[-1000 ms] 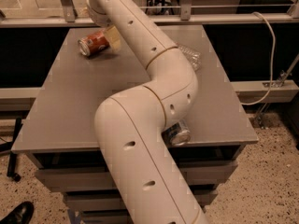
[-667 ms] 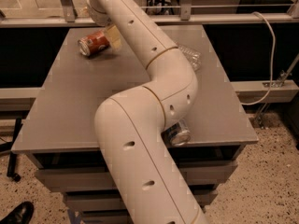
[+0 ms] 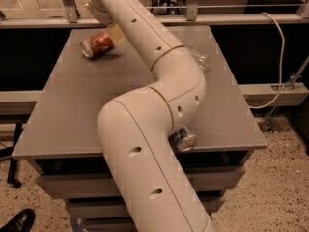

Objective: Place coke can upright

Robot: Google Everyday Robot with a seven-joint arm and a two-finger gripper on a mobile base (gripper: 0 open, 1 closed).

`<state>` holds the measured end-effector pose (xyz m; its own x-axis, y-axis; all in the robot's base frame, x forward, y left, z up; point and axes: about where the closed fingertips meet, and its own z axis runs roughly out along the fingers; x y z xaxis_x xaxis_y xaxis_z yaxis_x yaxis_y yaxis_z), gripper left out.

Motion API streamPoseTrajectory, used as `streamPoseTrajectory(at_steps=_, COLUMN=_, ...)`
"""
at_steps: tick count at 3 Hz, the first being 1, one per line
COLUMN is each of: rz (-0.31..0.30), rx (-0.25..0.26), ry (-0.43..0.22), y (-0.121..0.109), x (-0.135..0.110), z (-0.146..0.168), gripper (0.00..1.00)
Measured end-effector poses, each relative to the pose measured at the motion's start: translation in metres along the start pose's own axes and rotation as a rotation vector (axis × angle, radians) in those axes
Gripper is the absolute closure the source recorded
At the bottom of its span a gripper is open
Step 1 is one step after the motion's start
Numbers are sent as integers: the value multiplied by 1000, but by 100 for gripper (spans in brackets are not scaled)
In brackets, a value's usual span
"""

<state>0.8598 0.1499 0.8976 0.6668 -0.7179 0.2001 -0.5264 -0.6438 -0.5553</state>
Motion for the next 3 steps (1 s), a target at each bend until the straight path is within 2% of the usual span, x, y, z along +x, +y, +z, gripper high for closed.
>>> streamPoseTrajectory(at_steps=1, rz=-3, rx=26, ry=26, y=-5, x=1, z=-1, gripper=0)
streamPoseTrajectory(at_steps=2, rz=-8, rx=35, ry=45, y=0, x=-2, z=0, gripper=0)
streamPoseTrajectory(at_steps=3, rz=-7, rx=40, ry=55, y=25, x=-17, z=-3, gripper=0)
